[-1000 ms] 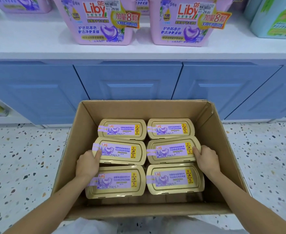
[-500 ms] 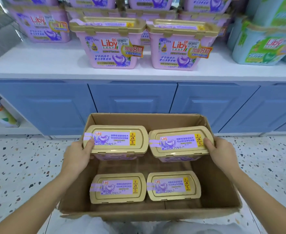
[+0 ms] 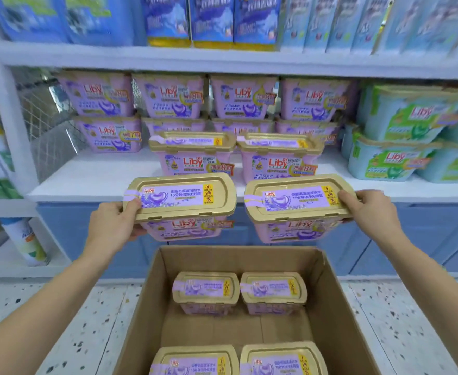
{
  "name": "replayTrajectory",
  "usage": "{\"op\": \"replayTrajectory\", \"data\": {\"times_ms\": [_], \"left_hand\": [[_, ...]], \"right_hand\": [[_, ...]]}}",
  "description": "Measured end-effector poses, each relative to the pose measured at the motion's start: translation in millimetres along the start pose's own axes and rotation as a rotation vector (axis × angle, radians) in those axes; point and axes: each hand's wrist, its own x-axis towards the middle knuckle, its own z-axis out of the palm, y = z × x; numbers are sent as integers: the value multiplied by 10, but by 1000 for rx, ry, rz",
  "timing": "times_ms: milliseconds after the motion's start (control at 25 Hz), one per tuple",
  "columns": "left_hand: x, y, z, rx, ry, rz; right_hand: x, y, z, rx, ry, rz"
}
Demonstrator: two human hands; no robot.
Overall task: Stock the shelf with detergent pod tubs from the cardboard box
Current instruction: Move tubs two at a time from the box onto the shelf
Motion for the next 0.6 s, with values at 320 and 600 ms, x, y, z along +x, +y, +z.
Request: {"op": "replayTrajectory", "data": {"times_ms": [320,600], "left_hand": [[573,985,-270,-134,37,124],[1086,1480,-228,-157,74,101]], "right_hand": [[719,-686,-487,165,66,22],[1340,-942,-573,227,82,50]]}}
